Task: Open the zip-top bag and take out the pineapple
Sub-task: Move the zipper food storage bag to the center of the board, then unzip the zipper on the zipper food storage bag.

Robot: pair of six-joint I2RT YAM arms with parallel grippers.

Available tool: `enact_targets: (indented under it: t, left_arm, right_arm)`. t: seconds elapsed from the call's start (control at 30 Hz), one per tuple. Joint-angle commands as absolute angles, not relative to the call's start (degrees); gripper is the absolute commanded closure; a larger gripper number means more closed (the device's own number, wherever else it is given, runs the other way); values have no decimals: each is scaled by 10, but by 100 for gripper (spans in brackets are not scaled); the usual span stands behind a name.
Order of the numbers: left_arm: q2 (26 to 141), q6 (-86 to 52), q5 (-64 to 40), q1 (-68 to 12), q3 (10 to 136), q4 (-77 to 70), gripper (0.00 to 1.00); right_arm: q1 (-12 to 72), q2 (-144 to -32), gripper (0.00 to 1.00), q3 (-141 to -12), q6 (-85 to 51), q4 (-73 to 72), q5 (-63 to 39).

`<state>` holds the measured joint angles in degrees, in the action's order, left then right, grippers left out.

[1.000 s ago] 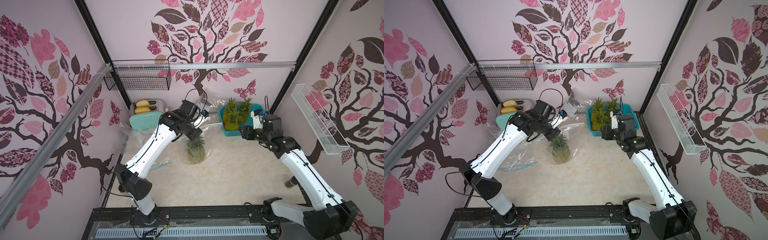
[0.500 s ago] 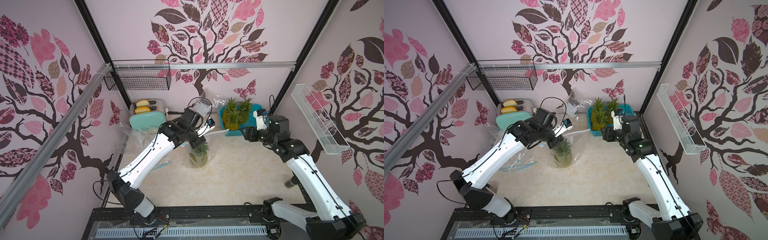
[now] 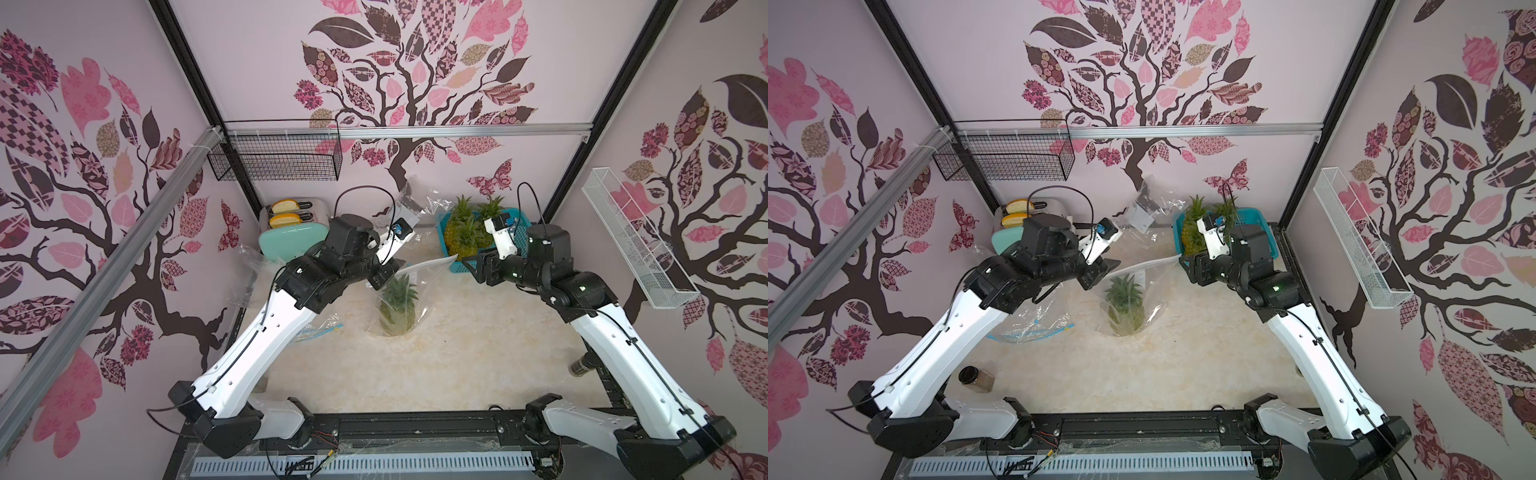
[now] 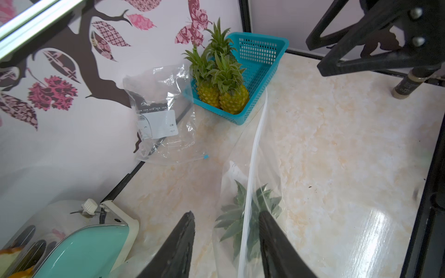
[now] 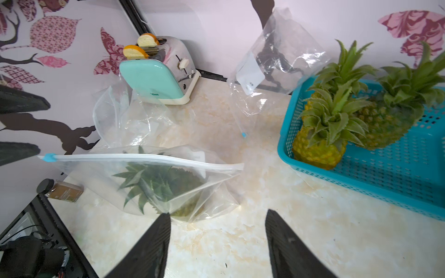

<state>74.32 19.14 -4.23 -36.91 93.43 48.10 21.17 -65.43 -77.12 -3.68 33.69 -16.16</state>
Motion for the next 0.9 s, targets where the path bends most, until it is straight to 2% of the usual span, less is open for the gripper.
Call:
enact_targets:
  t: [0.0, 0.1, 0.23, 0.33, 0.57, 0.87]
  left_arm:
    - [672, 136, -105, -308, 877, 448, 57]
    - [587, 102, -159, -261, 770, 400, 57]
    - [519, 68, -183, -256, 677, 367, 58]
    - [488, 41, -186, -256, 623, 332, 61]
    - [479, 20, -189, -256, 575, 291, 66]
    - [520, 18, -202, -257, 568, 256, 74]
  right_arm:
    - [220, -659, 36, -808, -16, 356, -188]
    - [256, -676, 37, -838, 15, 380, -179]
    - [367, -726, 38, -896, 77, 422, -101]
    - [407, -770, 39, -939, 100, 442, -79]
    - [444, -851, 41, -1031, 126, 481, -57]
    - [444, -860, 40, -1038, 134, 465, -65]
